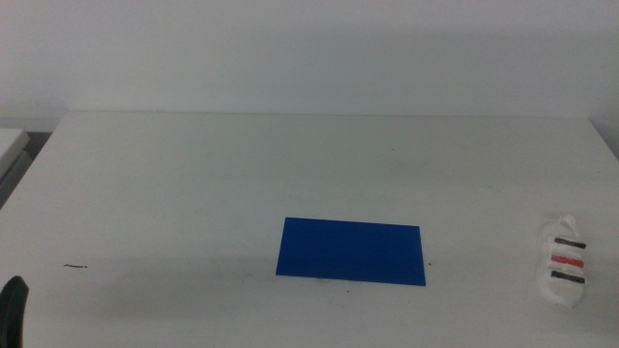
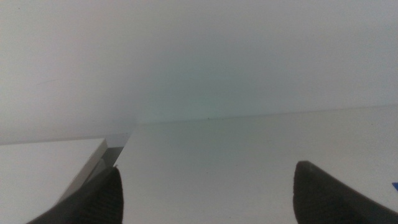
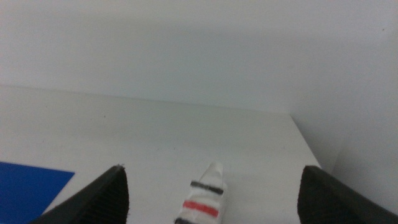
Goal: Use one arm to grab the shoe from the table and place it on the mat.
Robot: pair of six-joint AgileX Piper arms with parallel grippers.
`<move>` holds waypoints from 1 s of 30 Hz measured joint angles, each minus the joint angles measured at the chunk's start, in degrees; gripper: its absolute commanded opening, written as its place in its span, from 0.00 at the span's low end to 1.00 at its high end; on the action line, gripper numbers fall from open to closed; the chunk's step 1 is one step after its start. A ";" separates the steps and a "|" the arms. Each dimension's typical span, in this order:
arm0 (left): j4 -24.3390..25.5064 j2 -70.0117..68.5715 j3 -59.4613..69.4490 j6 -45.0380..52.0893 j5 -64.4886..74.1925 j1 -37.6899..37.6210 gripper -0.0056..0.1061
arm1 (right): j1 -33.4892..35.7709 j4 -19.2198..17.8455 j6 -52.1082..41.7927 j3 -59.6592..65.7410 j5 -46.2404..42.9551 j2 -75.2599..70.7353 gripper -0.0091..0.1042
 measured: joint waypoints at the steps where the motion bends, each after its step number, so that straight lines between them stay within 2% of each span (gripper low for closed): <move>1: 0.00 0.00 0.00 0.00 0.00 0.00 0.89 | 0.00 0.00 0.00 -0.35 1.05 0.00 0.90; 5: 0.00 0.00 0.00 0.00 0.00 0.00 0.89 | 0.00 0.00 0.00 -7.79 7.66 3.00 0.90; 11: 0.00 0.00 0.00 0.00 0.00 0.00 0.89 | 0.00 0.00 0.00 -26.86 16.52 19.91 0.90; 17: 0.00 0.00 0.00 0.00 0.00 0.00 0.89 | 0.00 0.61 0.87 -45.11 38.15 39.82 0.90; 22: 0.00 0.00 0.00 0.00 0.00 0.00 0.89 | 0.00 4.63 9.91 -55.74 51.78 55.82 0.90; 26: 0.00 0.00 0.00 0.00 0.00 0.00 0.89 | 0.00 6.98 15.95 -57.98 55.38 65.57 0.90; 28: 0.00 0.00 0.00 0.00 0.00 0.00 0.89 | 0.00 5.66 18.47 -58.12 54.63 70.34 0.90; 30: 0.00 0.00 0.00 0.00 0.00 0.00 0.89 | 0.00 2.75 21.14 -58.21 52.76 74.55 0.90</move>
